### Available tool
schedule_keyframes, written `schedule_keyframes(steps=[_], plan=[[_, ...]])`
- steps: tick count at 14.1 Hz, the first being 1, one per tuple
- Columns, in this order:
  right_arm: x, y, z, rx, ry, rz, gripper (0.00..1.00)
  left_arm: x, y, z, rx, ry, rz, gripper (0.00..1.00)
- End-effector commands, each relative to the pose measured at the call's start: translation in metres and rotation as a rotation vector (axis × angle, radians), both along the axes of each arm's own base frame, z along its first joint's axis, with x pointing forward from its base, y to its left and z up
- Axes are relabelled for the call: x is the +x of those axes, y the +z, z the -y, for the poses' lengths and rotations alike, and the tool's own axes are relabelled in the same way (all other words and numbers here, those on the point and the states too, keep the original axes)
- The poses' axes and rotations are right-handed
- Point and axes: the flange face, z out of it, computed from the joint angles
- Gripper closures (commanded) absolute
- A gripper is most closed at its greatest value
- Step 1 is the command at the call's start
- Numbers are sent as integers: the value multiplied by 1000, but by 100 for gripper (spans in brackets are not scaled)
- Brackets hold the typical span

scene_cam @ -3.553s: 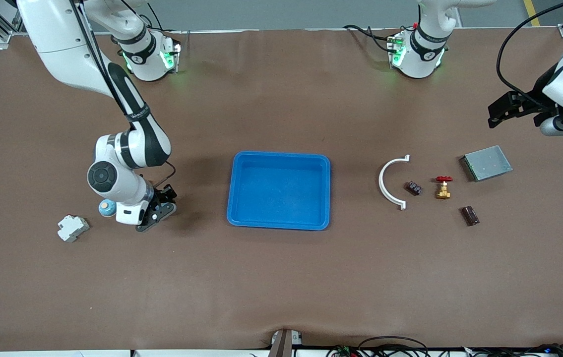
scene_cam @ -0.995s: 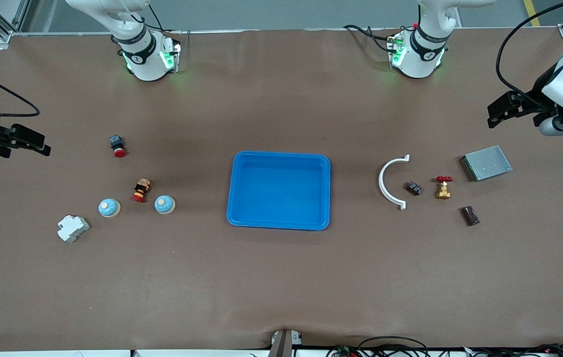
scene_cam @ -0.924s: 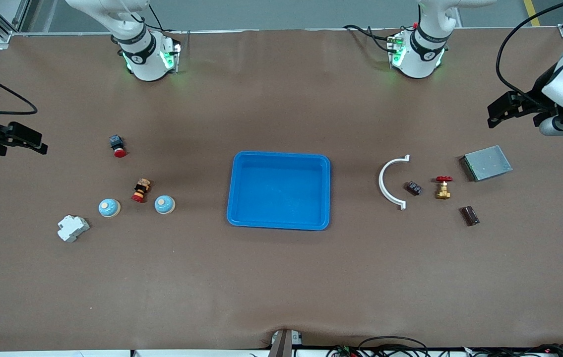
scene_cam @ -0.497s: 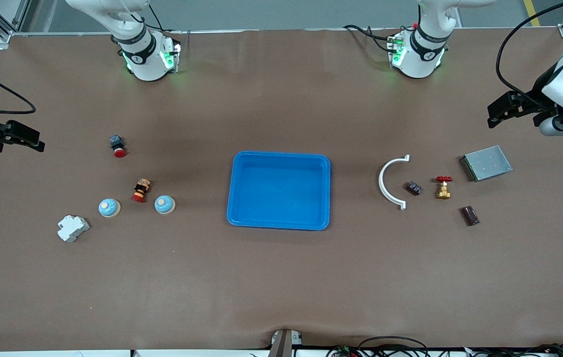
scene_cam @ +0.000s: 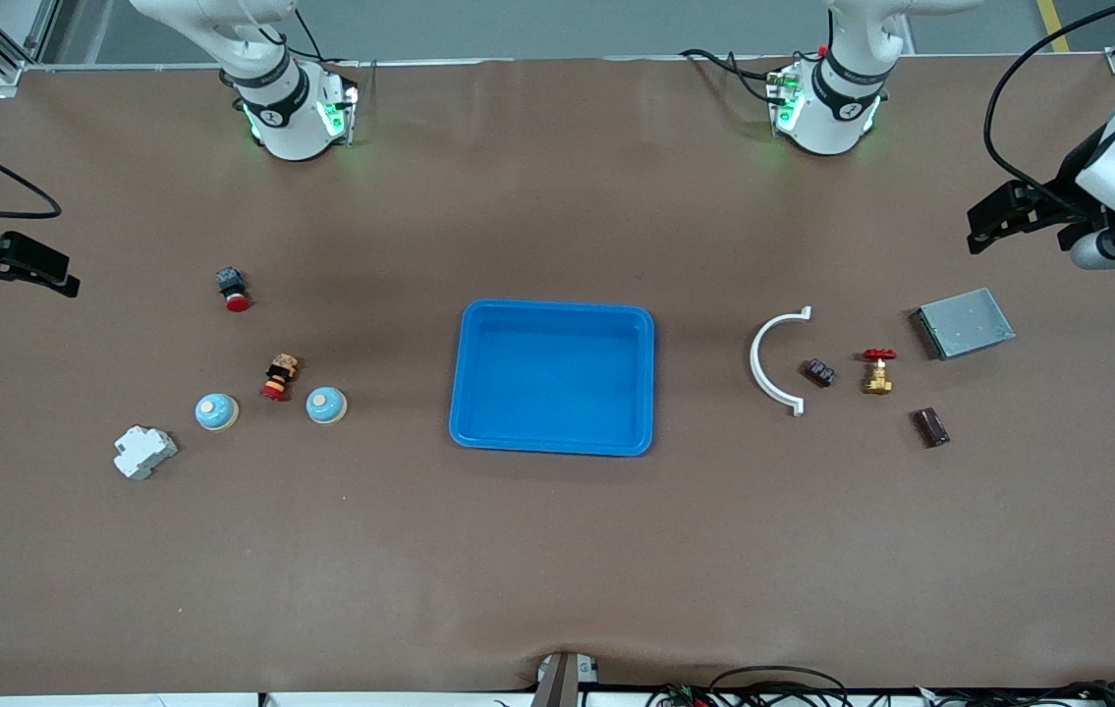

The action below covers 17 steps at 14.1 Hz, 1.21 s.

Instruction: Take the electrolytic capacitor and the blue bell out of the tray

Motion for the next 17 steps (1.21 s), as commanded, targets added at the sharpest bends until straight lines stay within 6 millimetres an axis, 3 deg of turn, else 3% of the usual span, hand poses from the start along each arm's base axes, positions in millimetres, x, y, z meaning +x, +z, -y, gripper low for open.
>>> schedule_keyframes(steps=[1, 17], plan=[[-3, 6, 5, -6, -25, 7, 0, -5, 11, 1, 19, -13, 17, 0], [2, -9, 22, 6, -59, -21, 0, -1, 17, 3, 16, 0, 31, 0]])
